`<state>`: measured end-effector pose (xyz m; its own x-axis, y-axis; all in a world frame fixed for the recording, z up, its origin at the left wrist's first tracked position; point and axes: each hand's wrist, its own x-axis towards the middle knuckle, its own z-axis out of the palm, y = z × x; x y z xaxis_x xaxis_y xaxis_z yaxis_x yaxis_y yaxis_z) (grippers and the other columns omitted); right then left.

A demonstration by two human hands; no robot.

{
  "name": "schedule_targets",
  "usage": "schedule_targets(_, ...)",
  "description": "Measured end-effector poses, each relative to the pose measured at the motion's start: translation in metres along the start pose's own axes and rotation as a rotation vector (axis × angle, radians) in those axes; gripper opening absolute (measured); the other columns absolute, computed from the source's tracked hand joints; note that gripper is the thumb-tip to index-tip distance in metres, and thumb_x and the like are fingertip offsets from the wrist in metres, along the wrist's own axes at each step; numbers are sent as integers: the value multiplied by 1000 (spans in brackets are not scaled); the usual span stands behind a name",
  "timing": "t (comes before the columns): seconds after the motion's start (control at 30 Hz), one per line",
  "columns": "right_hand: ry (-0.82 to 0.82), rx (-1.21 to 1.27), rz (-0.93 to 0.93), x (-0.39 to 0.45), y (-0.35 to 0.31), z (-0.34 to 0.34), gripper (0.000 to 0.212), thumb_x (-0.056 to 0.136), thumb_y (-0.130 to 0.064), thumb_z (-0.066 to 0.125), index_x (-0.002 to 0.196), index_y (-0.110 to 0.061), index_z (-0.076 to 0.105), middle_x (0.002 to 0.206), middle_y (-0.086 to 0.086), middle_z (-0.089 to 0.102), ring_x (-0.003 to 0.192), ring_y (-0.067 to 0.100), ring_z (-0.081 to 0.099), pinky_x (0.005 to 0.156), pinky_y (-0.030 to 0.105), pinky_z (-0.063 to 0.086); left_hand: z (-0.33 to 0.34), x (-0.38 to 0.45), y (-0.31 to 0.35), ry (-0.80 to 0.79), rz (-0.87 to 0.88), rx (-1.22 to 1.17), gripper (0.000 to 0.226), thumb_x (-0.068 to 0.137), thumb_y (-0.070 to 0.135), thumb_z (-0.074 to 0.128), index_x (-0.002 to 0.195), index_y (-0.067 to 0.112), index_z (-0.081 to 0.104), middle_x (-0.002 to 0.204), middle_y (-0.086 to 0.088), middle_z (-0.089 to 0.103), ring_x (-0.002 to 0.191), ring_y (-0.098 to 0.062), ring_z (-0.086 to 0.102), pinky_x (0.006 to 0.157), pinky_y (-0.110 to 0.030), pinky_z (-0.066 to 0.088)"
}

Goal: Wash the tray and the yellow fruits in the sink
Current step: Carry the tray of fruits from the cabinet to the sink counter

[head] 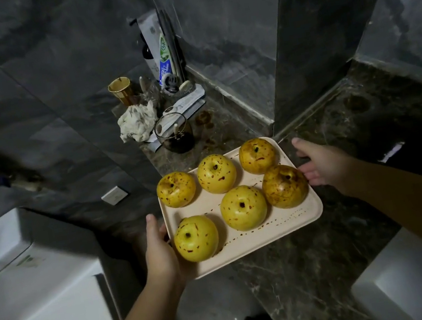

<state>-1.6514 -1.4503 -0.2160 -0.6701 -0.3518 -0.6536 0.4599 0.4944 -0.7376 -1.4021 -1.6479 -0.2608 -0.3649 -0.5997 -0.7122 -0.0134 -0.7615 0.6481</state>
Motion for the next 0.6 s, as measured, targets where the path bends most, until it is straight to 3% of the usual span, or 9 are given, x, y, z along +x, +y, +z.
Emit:
schedule_targets(0.07, 1, 18, 13, 0, 1, 0, 68, 100, -56, 51, 148, -9, 48, 136, 26, 58, 104, 30, 58, 95, 40, 45, -1, 2, -1, 16, 12, -10, 73, 96, 73, 45, 133, 14, 67, 124, -23, 72, 114, -44, 69, 99, -63, 53)
schedule_targets(0.13, 18, 37, 13, 0, 2, 2, 64, 101, -52, 52, 146, -7, 49, 136, 24, 58, 100, 27, 58, 93, 39, 45, -2, 3, -2, 21, 24, -23, 71, 96, 71, 46, 132, 14, 68, 124, -22, 72, 113, -44, 69, 101, -64, 52)
schedule_targets(0.23, 12, 55, 15, -2, 1, 6, 55, 104, -46, 49, 141, -5, 55, 132, 21, 59, 86, 20, 57, 92, 38, 42, -5, 3, -2, 7, 19, -40, 69, 97, 71, 46, 127, 14, 71, 117, -22, 75, 102, -40, 75, 77, -52, 63)
schedule_targets(0.3, 2, 52, 11, 0, 2, 7, 53, 105, -44, 48, 141, -5, 55, 131, 18, 59, 91, 20, 57, 92, 36, 42, -9, 4, -3, 11, 4, -60, 68, 96, 71, 48, 126, 14, 71, 115, -22, 75, 99, -40, 76, 71, -52, 63)
schedule_targets(0.43, -31, 59, -37, 3, 3, 13, 53, 105, -44, 48, 142, -7, 54, 116, 9, 61, 88, 13, 59, 89, 34, 42, -11, 8, -1, 27, 6, -57, 66, 94, 71, 51, 127, 17, 70, 118, -21, 75, 107, -44, 73, 100, -70, 49)
schedule_targets(0.5, -45, 78, -43, 3, -2, 15, 56, 105, -46, 46, 145, -7, 51, 134, 16, 59, 108, 24, 61, 98, 36, 41, -9, 9, 0, 46, 15, -78, 65, 94, 70, 53, 124, 15, 71, 117, -21, 75, 107, -44, 72, 102, -71, 47)
schedule_targets(0.57, -64, 86, -42, 4, -9, 16, 58, 106, -46, 43, 149, -8, 47, 151, 20, 48, 134, 32, 50, 112, 41, 36, -7, 9, 0, 63, 34, -57, 65, 95, 69, 52, 119, 13, 73, 115, -20, 76, 102, -41, 74, 98, -63, 52)
schedule_targets(0.6, -81, 76, -50, 2, -13, 16, 57, 106, -46, 43, 149, -9, 47, 153, 19, 46, 138, 32, 47, 115, 42, 34, -8, 9, 0, 62, 41, -36, 64, 95, 69, 50, 115, 13, 76, 113, -19, 76, 100, -38, 75, 97, -58, 54)
